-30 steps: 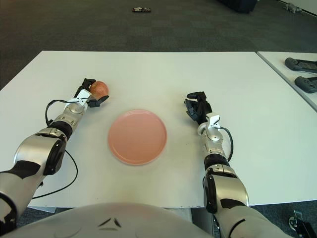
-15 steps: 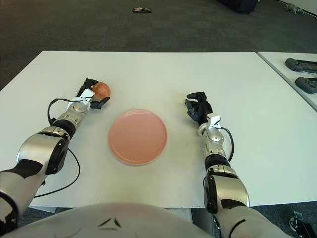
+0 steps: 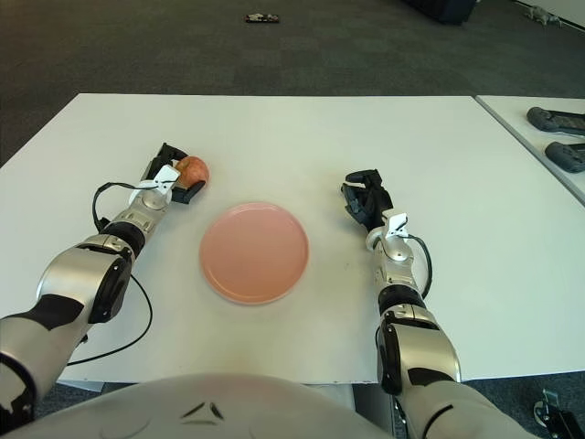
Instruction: Put the apple into the plate.
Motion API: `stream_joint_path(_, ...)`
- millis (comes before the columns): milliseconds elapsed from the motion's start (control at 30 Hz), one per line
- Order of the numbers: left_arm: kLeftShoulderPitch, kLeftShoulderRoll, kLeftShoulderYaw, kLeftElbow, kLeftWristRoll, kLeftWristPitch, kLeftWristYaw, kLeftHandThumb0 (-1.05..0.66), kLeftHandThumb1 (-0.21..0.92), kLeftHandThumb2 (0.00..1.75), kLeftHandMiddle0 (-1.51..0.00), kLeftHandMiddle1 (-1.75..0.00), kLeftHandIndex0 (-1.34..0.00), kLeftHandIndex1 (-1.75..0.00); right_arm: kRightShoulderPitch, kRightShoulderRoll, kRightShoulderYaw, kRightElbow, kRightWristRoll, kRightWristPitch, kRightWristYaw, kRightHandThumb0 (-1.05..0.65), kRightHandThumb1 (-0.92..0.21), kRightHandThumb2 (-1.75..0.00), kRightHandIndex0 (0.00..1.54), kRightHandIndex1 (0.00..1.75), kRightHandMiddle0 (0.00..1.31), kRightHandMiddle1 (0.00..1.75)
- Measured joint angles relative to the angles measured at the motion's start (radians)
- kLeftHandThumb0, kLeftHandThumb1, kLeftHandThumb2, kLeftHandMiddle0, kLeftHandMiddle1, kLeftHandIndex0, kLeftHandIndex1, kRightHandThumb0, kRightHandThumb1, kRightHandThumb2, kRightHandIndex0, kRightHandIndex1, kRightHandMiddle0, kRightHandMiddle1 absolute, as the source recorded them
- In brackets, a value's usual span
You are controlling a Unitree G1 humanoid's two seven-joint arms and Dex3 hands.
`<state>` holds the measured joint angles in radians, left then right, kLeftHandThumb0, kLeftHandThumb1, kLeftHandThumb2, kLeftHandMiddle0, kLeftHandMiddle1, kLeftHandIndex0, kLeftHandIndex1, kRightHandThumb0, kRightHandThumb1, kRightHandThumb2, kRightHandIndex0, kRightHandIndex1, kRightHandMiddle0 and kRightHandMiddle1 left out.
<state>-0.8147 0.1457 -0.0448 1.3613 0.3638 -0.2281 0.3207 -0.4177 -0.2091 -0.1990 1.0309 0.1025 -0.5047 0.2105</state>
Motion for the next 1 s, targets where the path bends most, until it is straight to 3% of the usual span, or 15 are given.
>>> stream_joint_path(100,0.0,-0.009,0.011,0.0,-0.004,-0.001,0.013,-0.07,0.06,1.59,-0.78,-1.74,-0.62,-1.74,0.0,0.0,0.0,0.0,0.0,0.0,0.0,-0.35,-0.92,-0.47,0.34,1.23,0.25,1.69)
stream_joint_path(233,0.0,-0.017,0.025,0.0,-0.007,-0.011,0.026,-0.02,0.02,1.63,-0.82,-1.7,-0.63,-1.75,0.0,0.0,0.0,0.0,0.0,0.0,0.0,-0.35,-0.92,-0.47,0.34,1.23,0.25,1.69)
stream_joint_path(1000,-0.006,-0.09,0.047,-0.005,-0.03,-0.052,0.064,0.0,-0.02,1.67,-0.89,-1.66,-0.63,-1.75,0.006,0.001,0.001,-0.011,0.0,0.0,0.0,-0.35,-0.92,-0.47,0.34,1.23,0.25,1.69)
